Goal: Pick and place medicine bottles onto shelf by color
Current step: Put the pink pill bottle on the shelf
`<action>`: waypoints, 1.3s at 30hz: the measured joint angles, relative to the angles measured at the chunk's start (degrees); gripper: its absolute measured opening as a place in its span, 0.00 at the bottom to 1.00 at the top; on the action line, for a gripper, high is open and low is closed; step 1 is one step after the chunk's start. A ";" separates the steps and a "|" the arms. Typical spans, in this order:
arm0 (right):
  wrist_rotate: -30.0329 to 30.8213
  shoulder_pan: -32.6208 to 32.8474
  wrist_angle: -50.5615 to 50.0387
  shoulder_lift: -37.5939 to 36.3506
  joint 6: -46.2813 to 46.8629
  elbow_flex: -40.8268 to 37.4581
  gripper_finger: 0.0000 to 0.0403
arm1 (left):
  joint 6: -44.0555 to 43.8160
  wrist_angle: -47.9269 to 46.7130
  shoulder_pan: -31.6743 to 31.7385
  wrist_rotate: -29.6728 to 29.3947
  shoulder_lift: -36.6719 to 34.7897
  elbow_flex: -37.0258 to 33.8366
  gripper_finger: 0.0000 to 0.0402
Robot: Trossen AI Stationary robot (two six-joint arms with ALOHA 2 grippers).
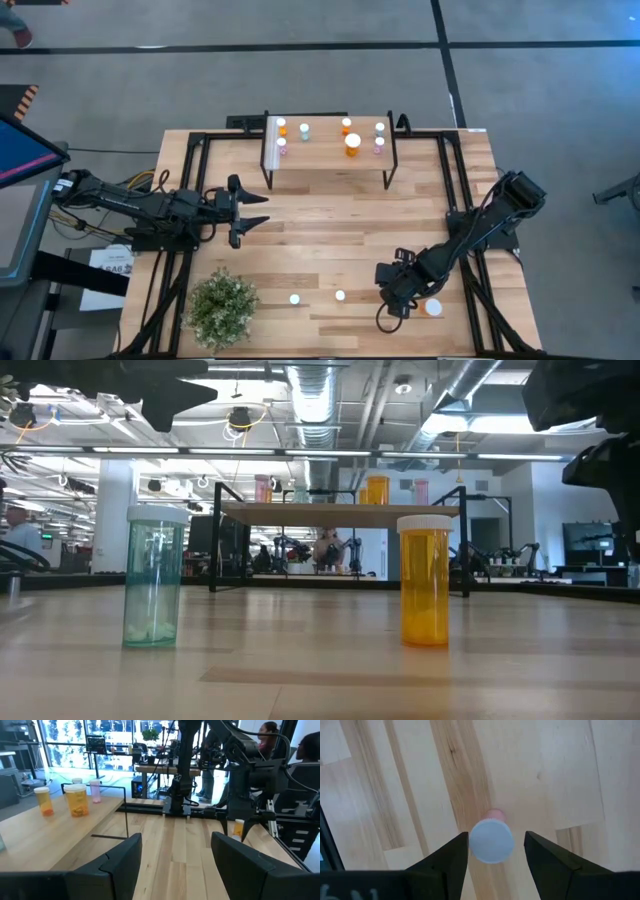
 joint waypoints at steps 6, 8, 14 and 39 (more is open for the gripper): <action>0.00 -0.01 -0.02 0.00 -0.09 0.00 0.46 | 0.00 0.02 0.01 0.07 -0.01 0.00 0.56; 0.00 -0.07 -0.02 0.00 -0.26 -0.01 0.42 | 0.00 0.01 -0.02 0.07 -0.02 0.00 0.56; 0.02 -0.12 0.00 -0.02 -0.49 -0.01 0.34 | -0.04 0.02 -0.02 0.05 -0.01 0.00 0.56; 0.07 -15.71 -6.70 -0.02 -28.82 16.26 0.34 | -0.26 0.04 -0.02 -0.06 0.01 0.00 0.56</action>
